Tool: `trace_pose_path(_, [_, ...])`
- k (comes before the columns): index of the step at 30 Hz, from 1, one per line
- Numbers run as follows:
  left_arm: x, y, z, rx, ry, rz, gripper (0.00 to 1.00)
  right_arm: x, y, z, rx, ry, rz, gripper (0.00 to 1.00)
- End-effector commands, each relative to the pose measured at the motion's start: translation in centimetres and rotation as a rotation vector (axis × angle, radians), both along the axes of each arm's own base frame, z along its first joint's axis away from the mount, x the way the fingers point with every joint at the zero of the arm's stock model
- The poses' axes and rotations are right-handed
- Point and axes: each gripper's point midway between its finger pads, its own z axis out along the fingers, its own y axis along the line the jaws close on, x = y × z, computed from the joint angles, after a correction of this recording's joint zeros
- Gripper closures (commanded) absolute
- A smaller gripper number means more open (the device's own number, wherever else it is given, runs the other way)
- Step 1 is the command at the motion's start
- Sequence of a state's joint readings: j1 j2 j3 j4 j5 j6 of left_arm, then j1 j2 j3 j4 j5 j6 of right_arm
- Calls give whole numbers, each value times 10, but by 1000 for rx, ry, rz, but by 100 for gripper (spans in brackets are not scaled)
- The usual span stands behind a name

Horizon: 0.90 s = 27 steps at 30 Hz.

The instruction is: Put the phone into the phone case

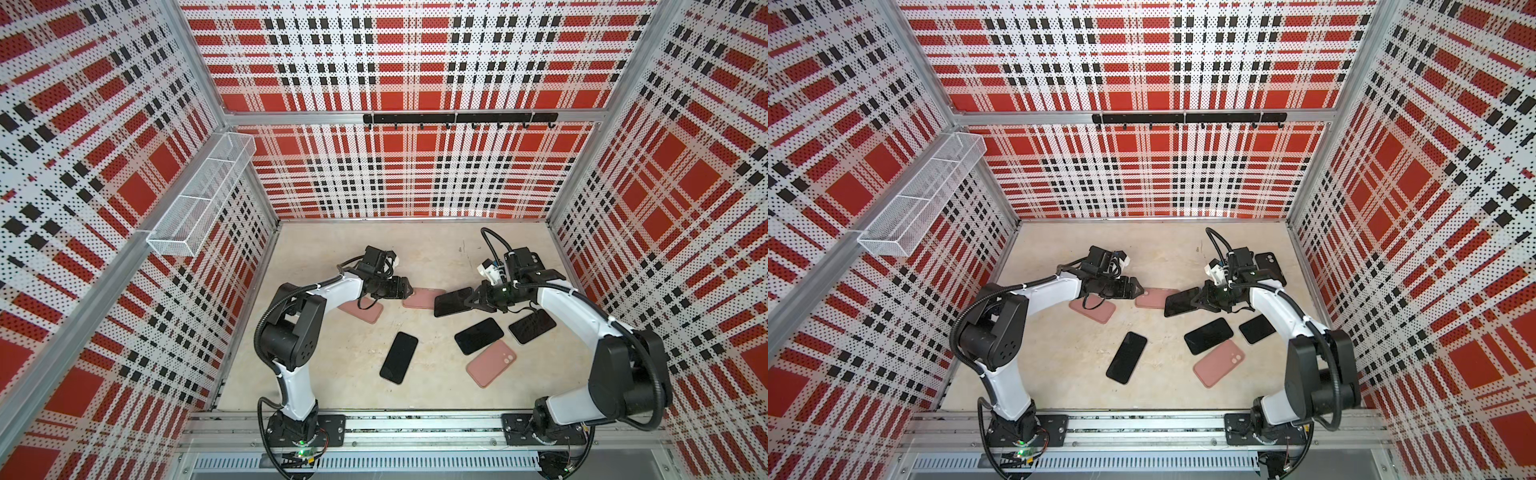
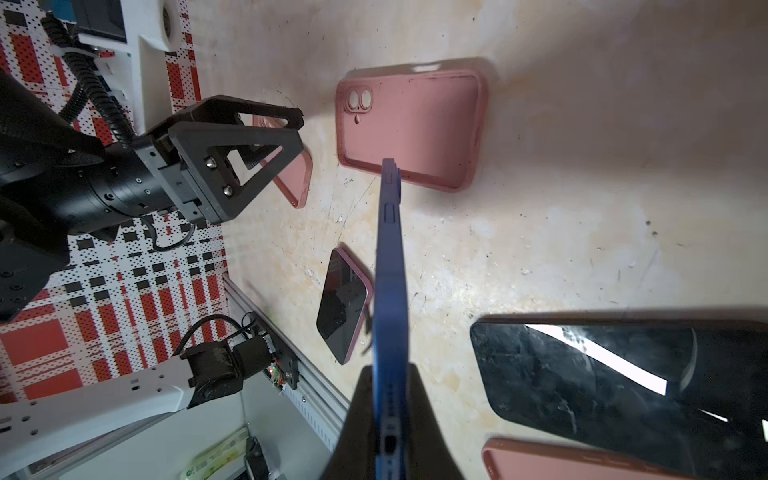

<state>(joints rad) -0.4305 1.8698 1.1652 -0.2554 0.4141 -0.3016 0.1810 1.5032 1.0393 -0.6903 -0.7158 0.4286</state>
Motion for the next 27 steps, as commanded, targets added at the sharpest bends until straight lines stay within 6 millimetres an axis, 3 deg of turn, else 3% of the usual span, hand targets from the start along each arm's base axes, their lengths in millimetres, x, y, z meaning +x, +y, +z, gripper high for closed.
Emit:
trace_pose_path(1, [-2, -5, -8, -27, 24, -34, 26, 19, 12, 21, 84, -53, 26, 100])
trace_pose_path(7, [-3, -6, -18, -43, 63, -33, 41, 36, 16, 13, 84, -22, 32, 100])
trace_pose_path(15, [3, 3, -23, -59, 89, -2, 44, 50, 13, -7, 53, 16, 47, 100])
trace_pose_path(21, [-1, -4, -26, -57, 91, -17, 49, 63, 12, -12, 65, 21, 54, 100])
trace_pose_path(27, [-4, -13, -27, -89, 100, -36, 49, 63, 6, -27, 24, 63, 59, 100])
